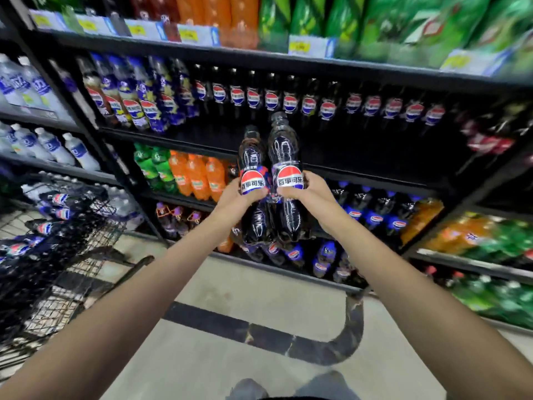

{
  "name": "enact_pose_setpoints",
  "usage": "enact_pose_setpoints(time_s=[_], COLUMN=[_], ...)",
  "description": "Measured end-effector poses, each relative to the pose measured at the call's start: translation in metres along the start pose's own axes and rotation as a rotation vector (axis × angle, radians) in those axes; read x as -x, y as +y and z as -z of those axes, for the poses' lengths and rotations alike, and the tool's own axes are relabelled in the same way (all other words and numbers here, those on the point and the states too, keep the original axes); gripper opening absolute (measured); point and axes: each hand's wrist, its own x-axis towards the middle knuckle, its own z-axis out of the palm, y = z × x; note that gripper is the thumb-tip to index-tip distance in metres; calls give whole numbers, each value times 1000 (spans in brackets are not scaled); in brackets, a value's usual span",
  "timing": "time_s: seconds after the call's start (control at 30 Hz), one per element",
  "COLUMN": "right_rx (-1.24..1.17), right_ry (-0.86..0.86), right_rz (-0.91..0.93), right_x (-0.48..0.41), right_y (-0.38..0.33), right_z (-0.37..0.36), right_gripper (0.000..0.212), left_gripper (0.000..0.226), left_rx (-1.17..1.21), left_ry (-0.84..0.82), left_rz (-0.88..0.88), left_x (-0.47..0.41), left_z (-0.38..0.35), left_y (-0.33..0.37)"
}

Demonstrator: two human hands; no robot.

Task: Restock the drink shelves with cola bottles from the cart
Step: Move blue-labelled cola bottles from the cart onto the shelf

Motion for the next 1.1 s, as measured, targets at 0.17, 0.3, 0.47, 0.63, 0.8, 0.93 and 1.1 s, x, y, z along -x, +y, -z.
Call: enact_pose_setpoints(time_s=[0.17, 0.3, 0.47, 0.63, 0.8, 0.93, 1.1], right_rx=[-17, -23, -13, 7, -21, 0, 9], right_ry=[61, 103, 92, 92, 119, 179, 257], right_rz=[-36, -58, -78, -65, -65, -45, -12], right_x=[-5, -16, -28, -46, -71, -99, -142], right_y=[19, 45, 76, 99, 109, 109, 101], right_z=[90, 154, 214, 255, 277, 287, 292], right_gripper=[26, 23, 28, 38, 47, 56, 59], left_gripper=[43, 37, 59, 64, 53, 75, 73], left_rx=[14, 44, 3, -50, -159, -220, -212], left_ry=[-48, -80, -85, -121, -105, -135, -167], left_rz=[-8, 22, 59, 23, -28, -71, -145], left_x=[-24, -44, -70, -89, -125, -162, -215], left_z=[-89, -159, -223, -265, -284, -289, -295], left_y=[16, 15, 2, 1, 8, 16, 24])
